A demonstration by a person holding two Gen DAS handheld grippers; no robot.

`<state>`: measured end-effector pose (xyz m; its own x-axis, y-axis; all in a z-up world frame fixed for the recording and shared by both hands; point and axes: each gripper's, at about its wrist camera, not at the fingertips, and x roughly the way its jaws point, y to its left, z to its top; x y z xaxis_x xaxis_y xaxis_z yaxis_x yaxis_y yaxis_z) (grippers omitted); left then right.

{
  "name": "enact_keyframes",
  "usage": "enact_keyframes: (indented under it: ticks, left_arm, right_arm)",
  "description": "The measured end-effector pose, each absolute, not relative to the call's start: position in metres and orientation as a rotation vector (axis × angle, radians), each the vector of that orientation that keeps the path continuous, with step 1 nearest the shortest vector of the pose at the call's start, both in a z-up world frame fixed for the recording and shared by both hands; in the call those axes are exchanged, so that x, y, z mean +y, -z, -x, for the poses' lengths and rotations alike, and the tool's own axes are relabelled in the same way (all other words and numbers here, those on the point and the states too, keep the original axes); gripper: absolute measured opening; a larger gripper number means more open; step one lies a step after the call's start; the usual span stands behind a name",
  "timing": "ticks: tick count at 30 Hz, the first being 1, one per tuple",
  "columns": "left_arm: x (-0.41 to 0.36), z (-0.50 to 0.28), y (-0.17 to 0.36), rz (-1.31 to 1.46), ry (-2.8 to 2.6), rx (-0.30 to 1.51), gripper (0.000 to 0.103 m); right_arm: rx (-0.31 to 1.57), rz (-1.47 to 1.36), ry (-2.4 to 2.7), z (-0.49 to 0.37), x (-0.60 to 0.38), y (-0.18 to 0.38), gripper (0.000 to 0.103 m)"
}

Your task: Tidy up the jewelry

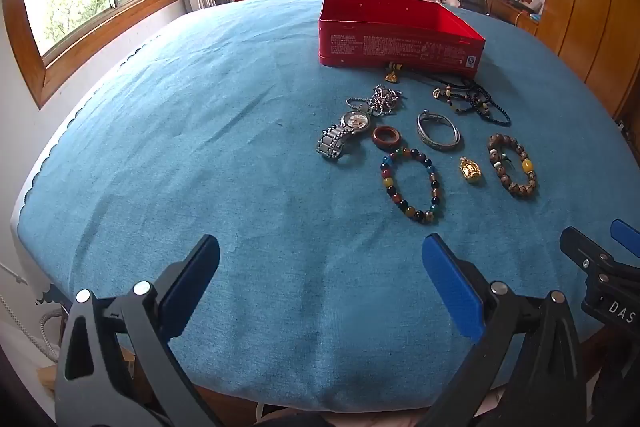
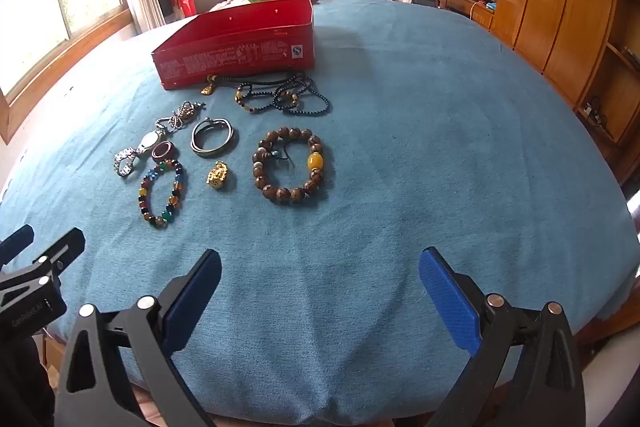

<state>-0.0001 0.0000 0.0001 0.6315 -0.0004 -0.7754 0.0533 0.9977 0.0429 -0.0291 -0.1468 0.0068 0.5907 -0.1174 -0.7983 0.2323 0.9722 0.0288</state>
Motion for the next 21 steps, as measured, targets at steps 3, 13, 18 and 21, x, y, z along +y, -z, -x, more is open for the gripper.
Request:
enact_keyframes:
  ticks: [3, 13, 18, 21]
  left_arm:
    - [0.0002, 0.0, -0.0001, -0.063, 0.031, 0.888, 0.1]
    - [0.0024, -0.0011, -0.0009, -0.061, 0.031, 0.891, 0.1]
    - [0.0, 0.0001, -0.0001, -0.065, 0.03, 0.887, 0.1]
    - [0.0, -0.0003, 0.0002, -0.065, 0.031, 0.888, 0.1]
  right_arm:
    - [0.92, -0.137, 0.203, 0.0283, -0.1474, -0.0061, 0.099]
    - [0.918, -0.134, 0.206, 0.0284, -0.1469, -0.0063, 0.099]
    - [0.919, -0.135, 0.204, 0.0288, -0.1468, -0.0067, 0.099]
    - [0.92, -0.136, 0.204, 0.0303, -0.1474, -0.008, 0.099]
